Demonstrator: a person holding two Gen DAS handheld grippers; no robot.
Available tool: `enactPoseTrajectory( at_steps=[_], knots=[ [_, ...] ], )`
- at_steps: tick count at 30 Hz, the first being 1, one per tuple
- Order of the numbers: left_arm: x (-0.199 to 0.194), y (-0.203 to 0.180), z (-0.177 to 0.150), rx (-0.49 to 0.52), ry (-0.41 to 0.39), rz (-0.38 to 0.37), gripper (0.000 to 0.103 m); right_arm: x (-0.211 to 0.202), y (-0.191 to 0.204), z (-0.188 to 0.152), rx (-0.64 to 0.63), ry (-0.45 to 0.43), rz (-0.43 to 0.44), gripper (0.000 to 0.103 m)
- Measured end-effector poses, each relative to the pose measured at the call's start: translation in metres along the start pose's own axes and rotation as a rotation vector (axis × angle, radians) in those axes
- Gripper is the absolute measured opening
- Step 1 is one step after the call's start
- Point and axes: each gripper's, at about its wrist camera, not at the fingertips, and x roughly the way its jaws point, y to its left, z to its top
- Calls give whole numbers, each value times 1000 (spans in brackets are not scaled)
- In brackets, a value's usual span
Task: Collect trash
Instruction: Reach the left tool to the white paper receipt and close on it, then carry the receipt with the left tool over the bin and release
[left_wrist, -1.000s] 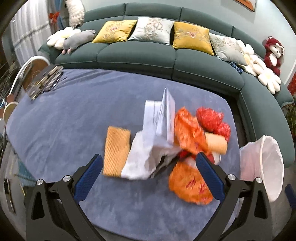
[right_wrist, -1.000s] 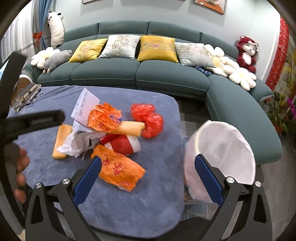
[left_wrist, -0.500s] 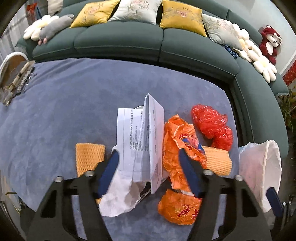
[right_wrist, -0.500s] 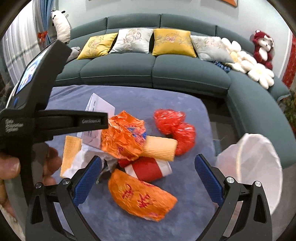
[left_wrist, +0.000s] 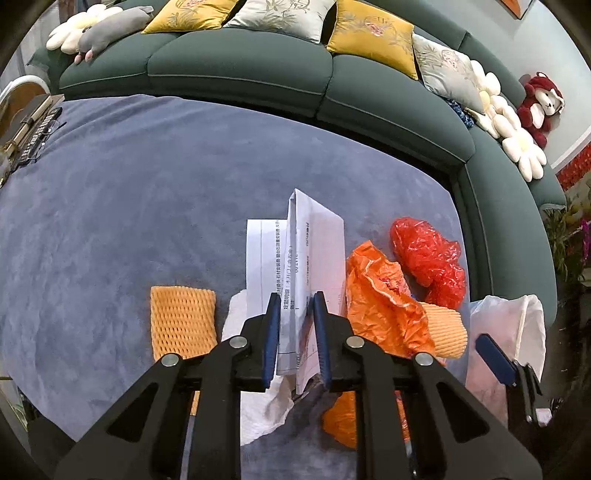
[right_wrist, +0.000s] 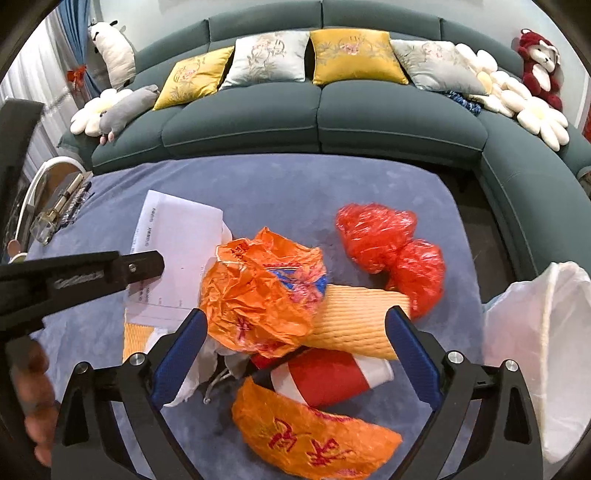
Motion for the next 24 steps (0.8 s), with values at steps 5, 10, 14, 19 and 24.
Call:
enactPoseTrajectory(
  at_steps=[5, 10, 14, 19, 24],
  knots=[
    [3, -1, -1, 13, 10, 3, 18, 19, 10, 5, -17, 26, -4, 83],
    [1, -4, -4, 23, 8, 0, 17, 32, 10, 6, -11, 74, -7, 34],
    [-6, -10, -8, 33, 0, -3, 16, 31, -5, 3, 52, 84, 22, 17],
    [-22, -23, -9, 43, -24, -11, 11, 4, -26, 8, 89, 25, 19, 8],
    [-43, -44, -11, 76, -61, -23, 9, -34, -46, 15, 112, -56, 8, 5]
  ],
)
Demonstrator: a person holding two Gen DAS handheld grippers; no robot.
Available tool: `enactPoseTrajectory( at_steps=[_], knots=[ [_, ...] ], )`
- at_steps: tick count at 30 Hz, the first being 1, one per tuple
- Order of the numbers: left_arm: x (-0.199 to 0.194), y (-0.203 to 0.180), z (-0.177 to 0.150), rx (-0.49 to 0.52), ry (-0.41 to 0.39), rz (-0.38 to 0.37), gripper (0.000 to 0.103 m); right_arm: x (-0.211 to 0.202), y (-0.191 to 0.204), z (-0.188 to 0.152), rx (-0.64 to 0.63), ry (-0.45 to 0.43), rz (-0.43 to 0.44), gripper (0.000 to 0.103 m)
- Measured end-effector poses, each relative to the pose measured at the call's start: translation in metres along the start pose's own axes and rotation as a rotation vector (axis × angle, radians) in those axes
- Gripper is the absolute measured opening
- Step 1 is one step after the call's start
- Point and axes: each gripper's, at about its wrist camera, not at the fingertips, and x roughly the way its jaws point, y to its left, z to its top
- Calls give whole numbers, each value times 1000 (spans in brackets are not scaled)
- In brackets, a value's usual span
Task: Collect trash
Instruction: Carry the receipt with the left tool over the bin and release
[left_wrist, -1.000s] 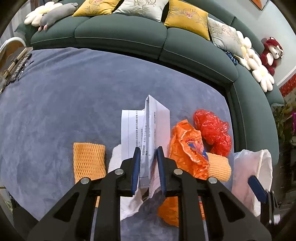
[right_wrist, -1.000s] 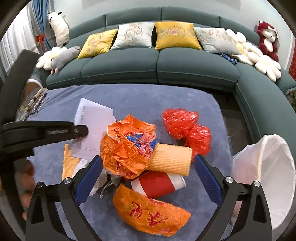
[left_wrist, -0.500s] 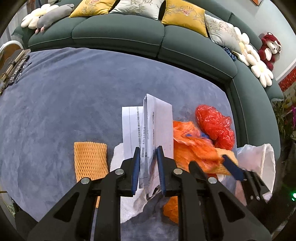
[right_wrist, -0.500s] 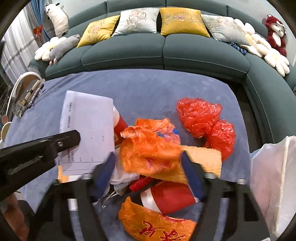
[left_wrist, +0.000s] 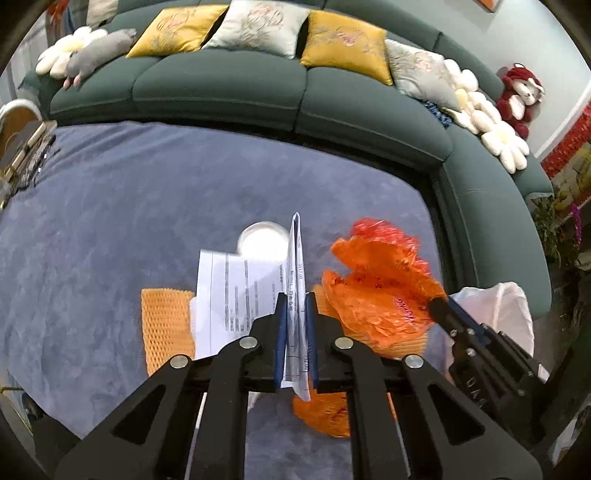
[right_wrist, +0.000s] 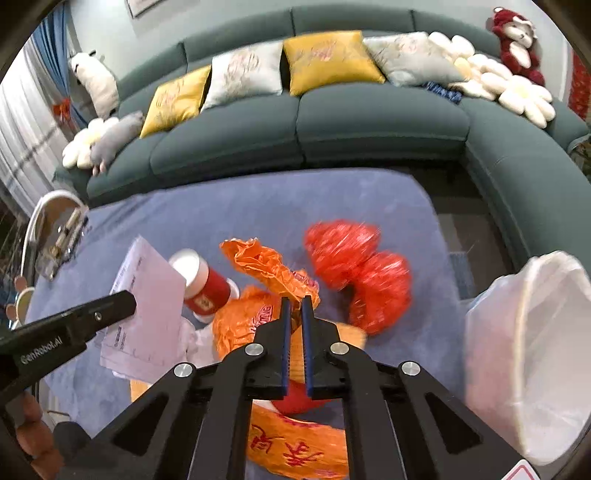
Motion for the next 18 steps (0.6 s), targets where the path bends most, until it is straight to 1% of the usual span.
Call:
enactPoseTrajectory(
  at_steps=[7, 11, 18],
  knots=[
    [-33, -58, -2, 82, -56, -46, 9, -58, -39, 7, 49, -111, -29, 5],
    [-50, -107, -8, 154, -79, -93, 9, -92, -72, 3, 90, -165, -59, 5],
    [-61, -196, -30, 276, -77, -193, 9, -140, -152, -15, 189, -217, -150, 5]
  ],
)
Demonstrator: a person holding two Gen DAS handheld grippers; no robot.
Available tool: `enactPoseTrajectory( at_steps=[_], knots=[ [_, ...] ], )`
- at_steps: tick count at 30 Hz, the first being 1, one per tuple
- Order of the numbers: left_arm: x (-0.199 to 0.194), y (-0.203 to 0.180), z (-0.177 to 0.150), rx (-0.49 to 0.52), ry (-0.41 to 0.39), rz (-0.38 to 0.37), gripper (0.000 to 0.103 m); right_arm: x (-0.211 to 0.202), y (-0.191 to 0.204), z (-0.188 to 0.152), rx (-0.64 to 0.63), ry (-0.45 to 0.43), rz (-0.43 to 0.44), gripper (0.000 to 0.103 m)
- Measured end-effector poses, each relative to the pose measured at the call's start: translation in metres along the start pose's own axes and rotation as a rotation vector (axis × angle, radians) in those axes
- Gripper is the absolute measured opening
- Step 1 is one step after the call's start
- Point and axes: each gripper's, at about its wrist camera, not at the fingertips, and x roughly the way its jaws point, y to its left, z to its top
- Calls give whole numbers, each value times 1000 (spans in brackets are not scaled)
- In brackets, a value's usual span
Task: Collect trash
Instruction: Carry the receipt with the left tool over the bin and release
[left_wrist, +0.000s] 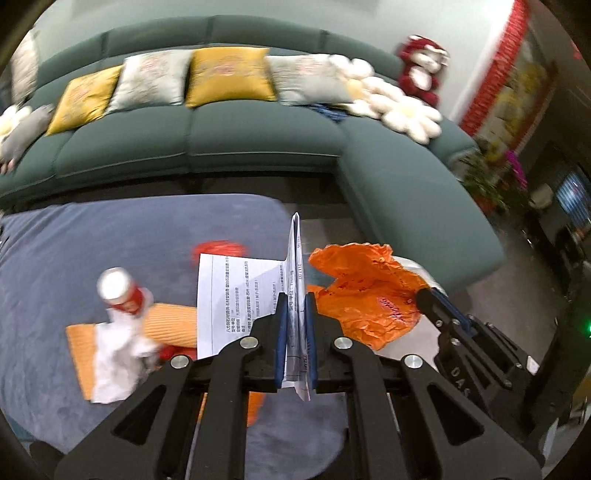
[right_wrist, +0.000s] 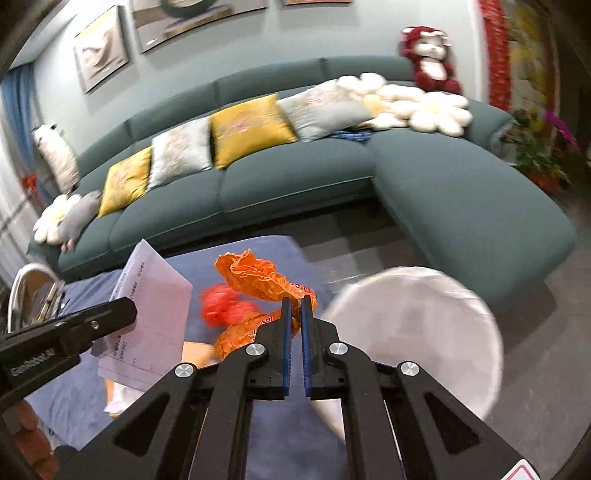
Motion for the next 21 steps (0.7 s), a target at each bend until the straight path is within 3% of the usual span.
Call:
enactPoseTrajectory(
  at_steps=[9, 13, 19, 21],
  knots=[
    [37, -101, -7, 84, 83, -181, 9, -23, -104, -17, 132, -9, -114, 5],
    [56, -131, -12, 98, 120, -215, 9, -23, -131, -26, 170, -2, -137, 5],
    [75, -140, -20, 87, 147, -209, 11, -18, -147, -36, 183, 11, -153, 5],
    [78, -139, -22, 83, 143, -191, 18, -14, -148, -35, 187, 16, -149, 5]
  ],
)
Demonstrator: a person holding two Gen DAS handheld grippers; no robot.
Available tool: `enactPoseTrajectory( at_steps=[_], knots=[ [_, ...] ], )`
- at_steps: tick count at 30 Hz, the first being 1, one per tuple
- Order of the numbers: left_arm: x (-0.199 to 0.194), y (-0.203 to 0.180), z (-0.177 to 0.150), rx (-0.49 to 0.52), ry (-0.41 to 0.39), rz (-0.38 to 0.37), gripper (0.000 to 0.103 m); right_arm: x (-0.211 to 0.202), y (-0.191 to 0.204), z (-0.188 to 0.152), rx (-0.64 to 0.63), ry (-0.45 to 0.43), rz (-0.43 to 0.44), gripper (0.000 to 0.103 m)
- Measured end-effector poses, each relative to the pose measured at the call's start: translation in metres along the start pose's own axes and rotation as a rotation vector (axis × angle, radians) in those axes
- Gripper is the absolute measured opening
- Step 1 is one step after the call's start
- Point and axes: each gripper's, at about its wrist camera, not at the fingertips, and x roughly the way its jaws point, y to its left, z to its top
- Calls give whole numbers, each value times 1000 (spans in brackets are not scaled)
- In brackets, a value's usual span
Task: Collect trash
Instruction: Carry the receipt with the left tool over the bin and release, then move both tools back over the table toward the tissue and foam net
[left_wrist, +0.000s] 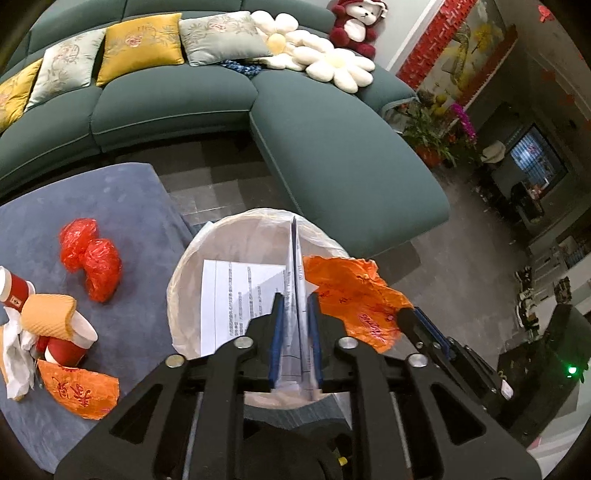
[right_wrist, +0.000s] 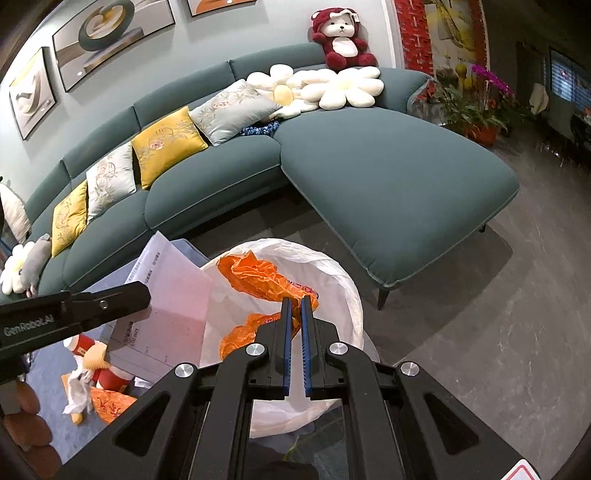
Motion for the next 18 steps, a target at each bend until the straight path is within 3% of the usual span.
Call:
enactPoseTrajectory(
  at_steps=[2, 4, 8, 10, 18],
  knots=[
    [2, 4, -1, -5, 1, 23, 39, 3, 0, -1, 1, 3, 2, 8],
    [1, 7, -2, -10, -8, 48, 51, 5, 4, 0, -1, 2, 5, 10],
    [-8, 12, -3, -7, -36, 102, 67, 8, 13, 1, -11, 1, 18, 24],
    [-13, 18, -5, -23, -48, 118, 68, 7, 19, 1, -16, -7, 18, 38],
    [-31, 42, -12, -54, -86, 186, 70, -3, 41, -1, -50, -32, 24, 54]
  ],
)
